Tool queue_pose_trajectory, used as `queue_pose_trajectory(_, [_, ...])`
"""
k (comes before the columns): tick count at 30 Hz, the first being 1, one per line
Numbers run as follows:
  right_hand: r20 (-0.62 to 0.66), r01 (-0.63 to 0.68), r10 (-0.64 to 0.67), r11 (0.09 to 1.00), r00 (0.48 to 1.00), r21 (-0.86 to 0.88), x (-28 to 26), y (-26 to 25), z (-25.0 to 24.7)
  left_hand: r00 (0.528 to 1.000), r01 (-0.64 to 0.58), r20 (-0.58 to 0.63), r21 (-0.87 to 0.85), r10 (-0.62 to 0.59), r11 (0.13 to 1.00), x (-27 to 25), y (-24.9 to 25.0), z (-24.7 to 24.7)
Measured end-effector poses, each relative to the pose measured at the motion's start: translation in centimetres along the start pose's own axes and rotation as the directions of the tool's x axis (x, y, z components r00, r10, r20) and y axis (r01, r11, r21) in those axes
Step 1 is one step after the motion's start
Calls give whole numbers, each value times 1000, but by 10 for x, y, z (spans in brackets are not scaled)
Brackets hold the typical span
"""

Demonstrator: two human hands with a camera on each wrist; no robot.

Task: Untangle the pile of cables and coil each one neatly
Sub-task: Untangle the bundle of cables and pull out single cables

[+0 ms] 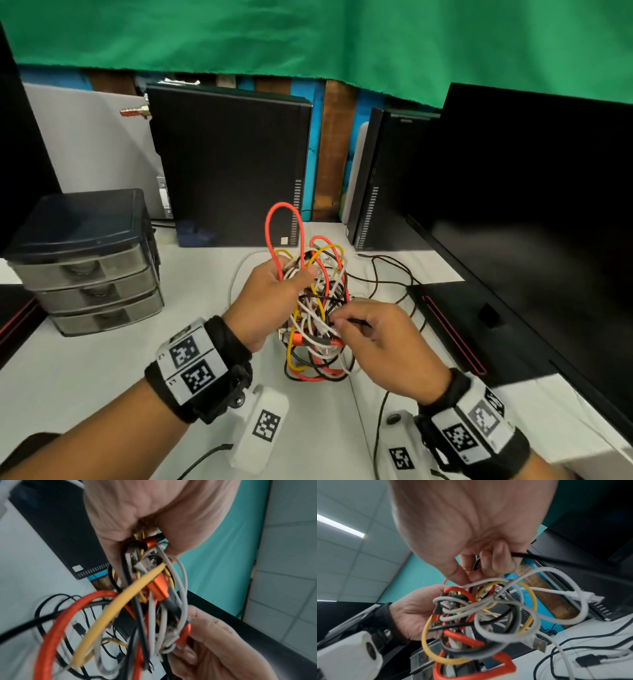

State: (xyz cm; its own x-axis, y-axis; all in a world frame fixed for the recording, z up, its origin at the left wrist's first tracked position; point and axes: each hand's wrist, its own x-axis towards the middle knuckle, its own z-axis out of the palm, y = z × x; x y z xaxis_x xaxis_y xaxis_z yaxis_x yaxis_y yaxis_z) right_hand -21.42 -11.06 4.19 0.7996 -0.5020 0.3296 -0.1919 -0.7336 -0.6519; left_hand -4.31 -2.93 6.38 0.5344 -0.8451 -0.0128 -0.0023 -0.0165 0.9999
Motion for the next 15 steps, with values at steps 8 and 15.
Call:
queue_pose_trajectory(8, [-97, 54, -65, 993, 993, -109, -1, 1, -7, 957, 211, -125, -314, -261, 926, 14, 0, -10])
queue_pose_trajectory(15, [-433, 158, -244, 962, 868, -224, -6, -9, 15, 910, 218, -170, -580, -378, 785, 29, -8, -29])
